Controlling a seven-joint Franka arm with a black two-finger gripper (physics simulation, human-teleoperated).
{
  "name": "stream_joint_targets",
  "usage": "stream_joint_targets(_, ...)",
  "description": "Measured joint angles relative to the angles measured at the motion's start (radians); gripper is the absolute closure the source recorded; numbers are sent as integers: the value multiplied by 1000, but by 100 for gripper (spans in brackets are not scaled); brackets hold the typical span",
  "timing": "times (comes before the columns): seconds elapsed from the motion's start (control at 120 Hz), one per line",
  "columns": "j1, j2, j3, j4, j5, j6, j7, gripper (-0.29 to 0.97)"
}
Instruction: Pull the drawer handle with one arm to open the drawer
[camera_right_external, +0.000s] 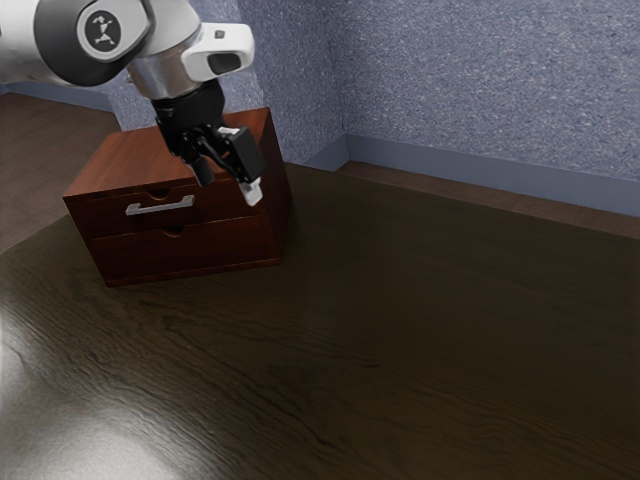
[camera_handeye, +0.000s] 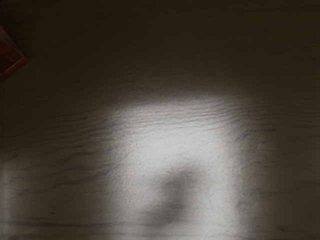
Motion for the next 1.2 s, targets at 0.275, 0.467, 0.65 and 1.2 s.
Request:
stream_joint_targets(0.275, -2, -1, 2, 3, -15, -1, 6, 0)
stream_joint_targets(0.467, 29, 7, 3, 150, -70, -56, 7, 0)
stream_joint_targets(0.65, 70, 2, 4, 244, -86, -97, -12, 0)
stream_joint_targets(1.2, 40, 53, 23, 232, -50, -150, -700, 0)
